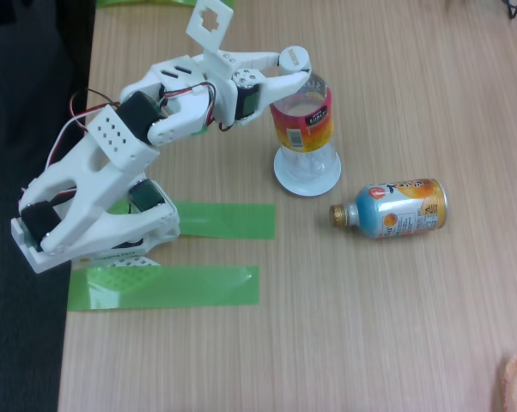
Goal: Pick up the plastic bottle and stand it up on the white place
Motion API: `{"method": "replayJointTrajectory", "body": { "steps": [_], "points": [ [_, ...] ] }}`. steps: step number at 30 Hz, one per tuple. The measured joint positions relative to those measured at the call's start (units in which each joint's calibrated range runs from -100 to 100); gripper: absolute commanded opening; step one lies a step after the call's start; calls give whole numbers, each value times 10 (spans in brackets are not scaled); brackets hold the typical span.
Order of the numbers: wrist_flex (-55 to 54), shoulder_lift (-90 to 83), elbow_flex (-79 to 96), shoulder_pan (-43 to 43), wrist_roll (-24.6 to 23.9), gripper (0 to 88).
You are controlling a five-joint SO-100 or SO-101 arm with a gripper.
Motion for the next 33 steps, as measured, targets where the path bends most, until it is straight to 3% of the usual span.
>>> {"method": "replayJointTrajectory", "body": {
  "steps": [9, 33],
  "points": [
    [0, -5, 11, 1, 2, 242],
    [0, 1, 30, 4, 2, 244]
  ]
}}
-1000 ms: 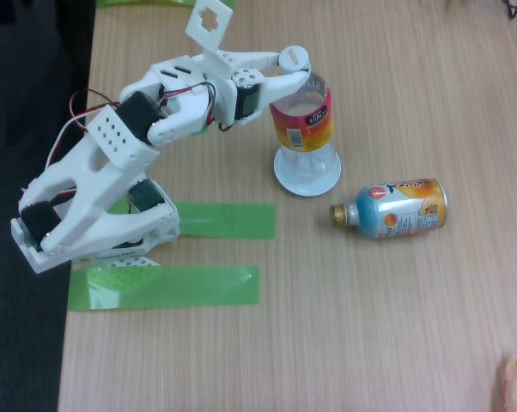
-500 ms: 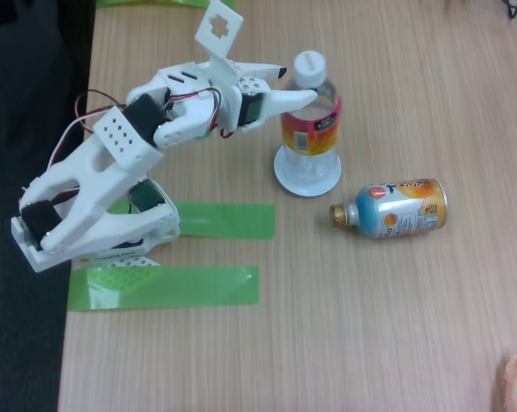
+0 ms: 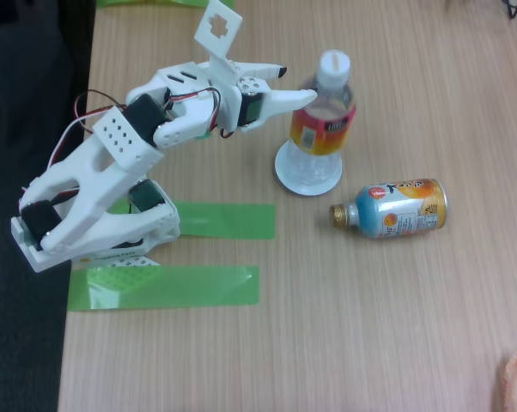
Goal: Pick up the plastic bottle and stand it up on the white place
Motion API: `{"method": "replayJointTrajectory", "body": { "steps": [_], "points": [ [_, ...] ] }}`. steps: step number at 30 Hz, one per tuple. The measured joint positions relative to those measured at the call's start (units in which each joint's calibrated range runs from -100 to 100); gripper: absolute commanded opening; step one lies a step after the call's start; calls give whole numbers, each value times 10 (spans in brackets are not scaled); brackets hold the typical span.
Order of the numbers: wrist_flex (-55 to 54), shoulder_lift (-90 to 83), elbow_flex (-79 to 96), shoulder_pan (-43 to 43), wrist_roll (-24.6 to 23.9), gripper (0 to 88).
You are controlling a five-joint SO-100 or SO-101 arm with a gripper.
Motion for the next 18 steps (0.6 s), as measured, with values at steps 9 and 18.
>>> {"method": "replayJointTrajectory", "body": {
  "steps": [9, 18],
  "points": [
    [0, 0, 0, 0, 0, 245],
    [2, -69, 0, 11, 0, 244]
  ]
}}
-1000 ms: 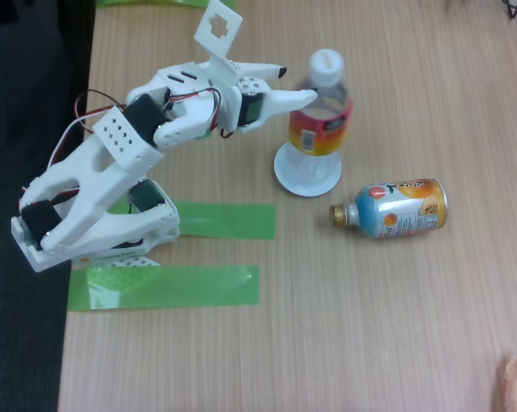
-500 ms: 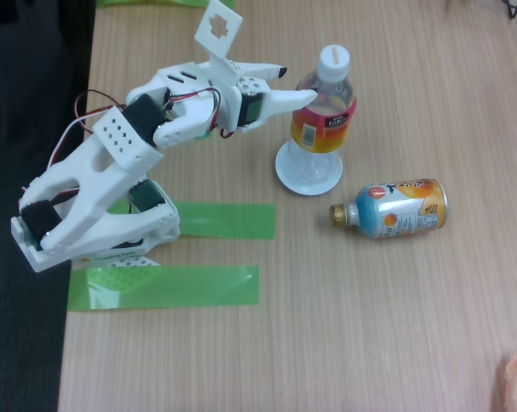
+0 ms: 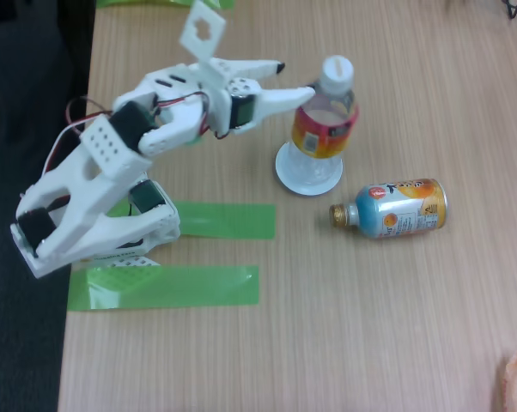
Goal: Pick up the plastic bottle and stand it up on the white place
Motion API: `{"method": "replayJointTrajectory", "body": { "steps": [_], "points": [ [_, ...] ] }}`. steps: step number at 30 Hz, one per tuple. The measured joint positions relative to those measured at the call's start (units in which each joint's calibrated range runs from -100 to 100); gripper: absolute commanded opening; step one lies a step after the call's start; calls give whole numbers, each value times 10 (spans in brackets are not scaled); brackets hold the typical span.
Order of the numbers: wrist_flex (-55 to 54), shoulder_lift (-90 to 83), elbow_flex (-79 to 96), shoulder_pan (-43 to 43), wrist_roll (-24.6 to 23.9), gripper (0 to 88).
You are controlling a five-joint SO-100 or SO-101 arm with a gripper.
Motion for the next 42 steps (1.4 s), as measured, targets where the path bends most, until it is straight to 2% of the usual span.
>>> {"method": "replayJointTrajectory", "body": {
  "steps": [14, 16, 25, 28, 34, 42],
  "points": [
    [27, -231, -1, 7, 0, 243],
    [27, -245, 5, 14, 12, 243],
    [-39, -257, 71, 196, 30, 240],
    [-58, -257, 78, 253, 68, 243],
    [-92, -258, 120, 352, 183, 243],
    [-147, -258, 167, 468, 394, 243]
  ]
}}
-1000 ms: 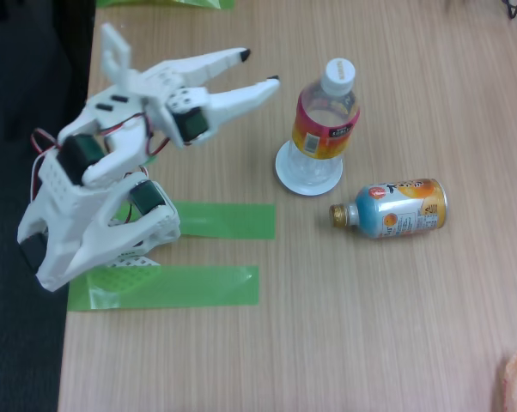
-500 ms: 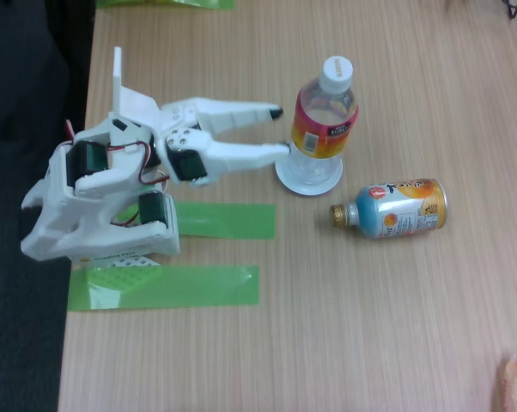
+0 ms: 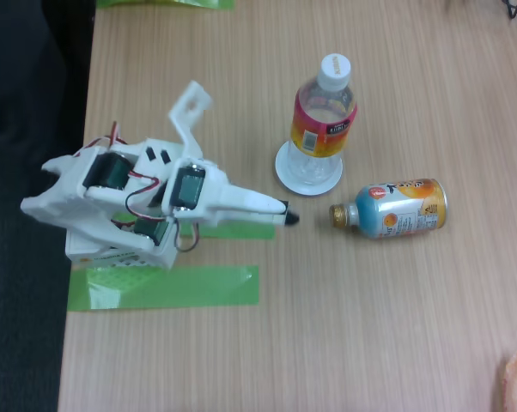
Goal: Pick up the plastic bottle and stand it up on the white place
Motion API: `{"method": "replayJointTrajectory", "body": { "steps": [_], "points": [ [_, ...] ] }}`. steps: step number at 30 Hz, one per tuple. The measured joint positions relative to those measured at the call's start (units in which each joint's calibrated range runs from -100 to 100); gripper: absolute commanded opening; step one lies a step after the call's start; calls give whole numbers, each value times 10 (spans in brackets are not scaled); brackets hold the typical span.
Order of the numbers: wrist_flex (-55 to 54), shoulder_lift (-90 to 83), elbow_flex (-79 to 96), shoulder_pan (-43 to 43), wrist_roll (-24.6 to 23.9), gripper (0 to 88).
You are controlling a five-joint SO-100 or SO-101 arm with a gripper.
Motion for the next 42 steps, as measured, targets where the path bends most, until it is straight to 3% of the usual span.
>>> {"method": "replayJointTrajectory", "body": {
  "steps": [11, 22, 29, 42],
  "points": [
    [-136, -1, 23, 58, 269, 238],
    [-375, -1, 89, 60, 444, 238],
    [-550, -1, 169, 53, 477, 238],
    [-740, 0, 244, -107, 477, 237]
  ]
}}
